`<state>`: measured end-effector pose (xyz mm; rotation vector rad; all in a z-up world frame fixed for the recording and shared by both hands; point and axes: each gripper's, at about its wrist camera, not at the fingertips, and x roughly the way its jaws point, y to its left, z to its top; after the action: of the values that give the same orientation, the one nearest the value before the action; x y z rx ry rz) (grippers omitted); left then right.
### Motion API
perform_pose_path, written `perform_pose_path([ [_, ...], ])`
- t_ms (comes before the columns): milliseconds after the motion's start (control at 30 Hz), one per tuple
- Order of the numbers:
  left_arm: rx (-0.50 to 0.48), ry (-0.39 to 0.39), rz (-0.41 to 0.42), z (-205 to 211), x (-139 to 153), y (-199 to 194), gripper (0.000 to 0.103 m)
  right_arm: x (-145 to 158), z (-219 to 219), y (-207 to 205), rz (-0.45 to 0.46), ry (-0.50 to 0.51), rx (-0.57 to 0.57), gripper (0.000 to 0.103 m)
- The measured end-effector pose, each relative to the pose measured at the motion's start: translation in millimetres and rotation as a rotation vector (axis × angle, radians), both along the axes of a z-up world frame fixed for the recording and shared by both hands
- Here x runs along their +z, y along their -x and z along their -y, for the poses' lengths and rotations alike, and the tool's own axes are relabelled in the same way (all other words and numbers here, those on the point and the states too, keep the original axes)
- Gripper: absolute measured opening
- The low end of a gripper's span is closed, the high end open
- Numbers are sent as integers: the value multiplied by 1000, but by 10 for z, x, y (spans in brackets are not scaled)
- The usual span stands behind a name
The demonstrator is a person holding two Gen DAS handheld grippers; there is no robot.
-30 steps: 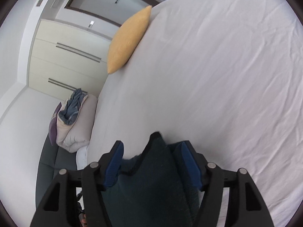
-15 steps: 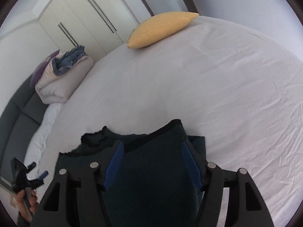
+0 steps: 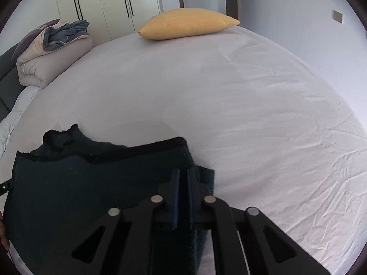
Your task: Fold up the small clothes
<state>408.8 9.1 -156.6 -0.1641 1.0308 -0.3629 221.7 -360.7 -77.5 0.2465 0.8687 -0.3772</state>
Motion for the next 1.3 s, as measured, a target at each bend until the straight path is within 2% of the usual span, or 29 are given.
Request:
perform_pose_path([
  [67, -4, -22, 4, 38, 5, 2, 85, 95, 1, 60, 12, 35, -65, 14],
  [100, -4, -27, 4, 46, -2, 1, 85, 180, 4, 117, 25, 75, -123, 16],
  [133, -4, -29, 5, 51, -6, -2, 85, 273, 4, 177, 64, 67, -149, 16],
  [200, -6, -34, 10, 62, -7, 2, 85, 469, -129, 262, 152, 7, -118, 16],
  [267, -6, -42, 14, 65, -16, 9, 85, 600, -466, 254, 205, -24, 12, 24],
  [333, -5, -50, 18, 53, 18, 32, 85, 618, -815, 202, 224, -79, 164, 46],
  [433, -8, -58, 22, 57, 23, 40, 85, 509, -1312, 113, 230, -212, 376, 57],
  [533, -12, -60, 25, 73, 9, 38, 85, 254, -1524, -18, 159, -298, 447, 57],
  [600, -15, -63, 27, 64, 12, 52, 85, 65, -1454, -56, 121, -321, 414, 57],
  [633, -18, -65, 29, 60, 8, 58, 85, -33, -1338, -49, 104, -331, 363, 55],
  [667, -20, -65, 31, 50, 7, 65, 85, -92, -1229, -11, 108, -342, 328, 50],
  [700, -23, -65, 34, 37, 6, 74, 85, -132, -1060, 42, 132, -382, 292, 36],
  [733, -25, -66, 37, 31, 2, 81, 85, -147, -908, 100, 151, -420, 256, 31],
  [833, -26, -69, 40, 23, -7, 98, 85, -138, -500, 357, 214, -475, 147, 31],
  [933, -28, -67, 42, -5, -8, 124, 85, -97, -196, 621, 217, -393, 32, 29],
  [1033, -32, -66, 48, -66, -13, 181, 85, -45, 127, 918, 252, -404, -109, 30],
  [1067, -30, -63, 48, -103, -15, 212, 85, -13, 167, 995, 262, -408, -144, 32],
  [1100, -22, -54, 47, -163, -13, 258, 85, 24, 176, 1064, 266, -403, -185, 41],
  [1133, -16, -45, 46, -207, -10, 293, 85, 72, 138, 1118, 277, -408, -201, 42],
  [1200, -1, -24, 42, -289, 3, 377, 85, 160, -105, 1158, 323, -463, -115, 45],
  [1300, 43, -49, 48, -368, 44, 544, 85, 133, -669, 1079, 305, -518, 67, 53],
])
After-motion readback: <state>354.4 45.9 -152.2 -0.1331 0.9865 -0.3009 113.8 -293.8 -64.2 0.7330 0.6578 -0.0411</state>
